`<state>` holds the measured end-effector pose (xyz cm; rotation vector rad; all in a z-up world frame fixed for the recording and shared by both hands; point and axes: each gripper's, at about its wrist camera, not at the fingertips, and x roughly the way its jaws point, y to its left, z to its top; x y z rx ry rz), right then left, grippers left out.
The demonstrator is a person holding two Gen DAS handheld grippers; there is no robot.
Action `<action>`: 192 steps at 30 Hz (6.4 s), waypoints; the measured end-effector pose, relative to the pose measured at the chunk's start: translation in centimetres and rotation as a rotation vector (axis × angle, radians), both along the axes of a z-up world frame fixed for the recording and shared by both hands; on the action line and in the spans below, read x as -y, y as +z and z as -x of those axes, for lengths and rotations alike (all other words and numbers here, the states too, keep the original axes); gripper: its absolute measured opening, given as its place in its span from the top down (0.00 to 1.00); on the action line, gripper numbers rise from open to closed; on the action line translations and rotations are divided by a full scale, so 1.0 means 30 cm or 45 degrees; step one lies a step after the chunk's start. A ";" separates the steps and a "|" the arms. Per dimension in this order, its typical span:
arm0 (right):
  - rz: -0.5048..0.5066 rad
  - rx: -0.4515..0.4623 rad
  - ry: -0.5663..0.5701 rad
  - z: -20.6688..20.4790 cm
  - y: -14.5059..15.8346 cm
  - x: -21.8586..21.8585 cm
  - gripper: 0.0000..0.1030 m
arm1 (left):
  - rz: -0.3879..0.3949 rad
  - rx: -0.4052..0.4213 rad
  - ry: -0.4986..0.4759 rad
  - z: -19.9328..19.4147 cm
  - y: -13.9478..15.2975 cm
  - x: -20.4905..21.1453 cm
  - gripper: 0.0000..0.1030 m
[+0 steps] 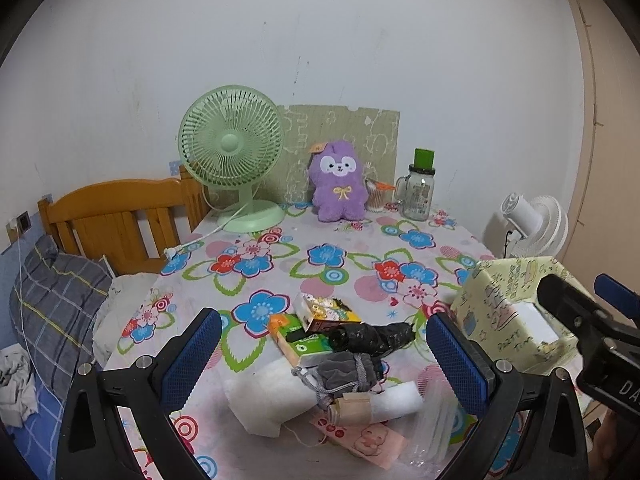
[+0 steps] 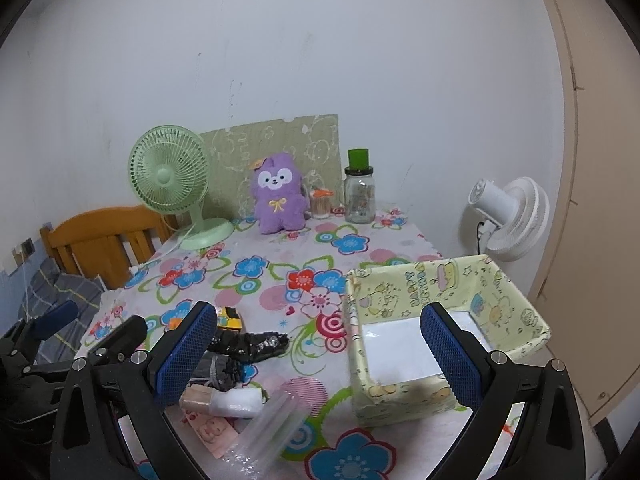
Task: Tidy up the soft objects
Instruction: 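Move both tools down toward the pile of items beside the gift box, then grasp the clear plastic cup stack with the right tool while the left tool grasps the white wrapped roll, then lift and carry the cups and white roll with both tools toward the gift box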
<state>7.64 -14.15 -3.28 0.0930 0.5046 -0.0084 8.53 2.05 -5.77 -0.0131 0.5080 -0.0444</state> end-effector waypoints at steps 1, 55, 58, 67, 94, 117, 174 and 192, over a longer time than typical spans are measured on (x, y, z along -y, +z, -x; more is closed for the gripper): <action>-0.009 0.001 0.000 0.000 -0.004 -0.003 0.00 | -0.003 -0.007 0.001 -0.004 -0.006 -0.003 0.00; -0.265 -0.636 0.020 -0.146 -0.451 -0.140 0.53 | -0.128 -0.412 -0.038 -0.117 -0.392 -0.026 0.14; -0.247 -0.620 0.049 -0.138 -0.441 -0.152 0.64 | -0.154 -0.409 -0.042 -0.111 -0.391 -0.014 0.14; -0.186 -0.575 0.019 -0.138 -0.414 -0.118 0.78 | -0.126 -0.399 -0.045 -0.097 -0.362 -0.010 0.13; -0.120 -0.578 0.063 -0.160 -0.420 -0.095 0.78 | -0.167 -0.487 -0.273 -0.130 -0.405 0.135 0.69; -0.109 -0.504 0.078 -0.098 -0.348 -0.104 0.78 | -0.102 -0.399 -0.288 -0.065 -0.319 0.137 0.84; -0.206 -0.436 0.066 -0.151 -0.216 -0.025 0.42 | -0.075 -0.325 -0.213 -0.102 -0.180 0.137 0.84; -0.046 -0.559 0.036 -0.244 -0.378 -0.096 0.43 | -0.058 -0.431 -0.236 -0.165 -0.318 0.116 0.83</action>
